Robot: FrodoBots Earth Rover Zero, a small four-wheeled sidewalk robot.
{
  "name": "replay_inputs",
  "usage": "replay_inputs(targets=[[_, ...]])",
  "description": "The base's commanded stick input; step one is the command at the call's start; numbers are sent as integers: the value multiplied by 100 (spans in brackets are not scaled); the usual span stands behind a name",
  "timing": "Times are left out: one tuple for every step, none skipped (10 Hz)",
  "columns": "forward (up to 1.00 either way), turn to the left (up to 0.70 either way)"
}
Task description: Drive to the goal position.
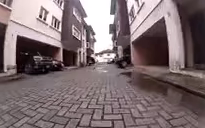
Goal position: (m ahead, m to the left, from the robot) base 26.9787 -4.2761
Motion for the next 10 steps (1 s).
replay_inputs(targets=[[50,0],[50,0],[50,0],[50,0],[50,0],[50,0],[50,0],[50,0],[50,0],[50,0]])
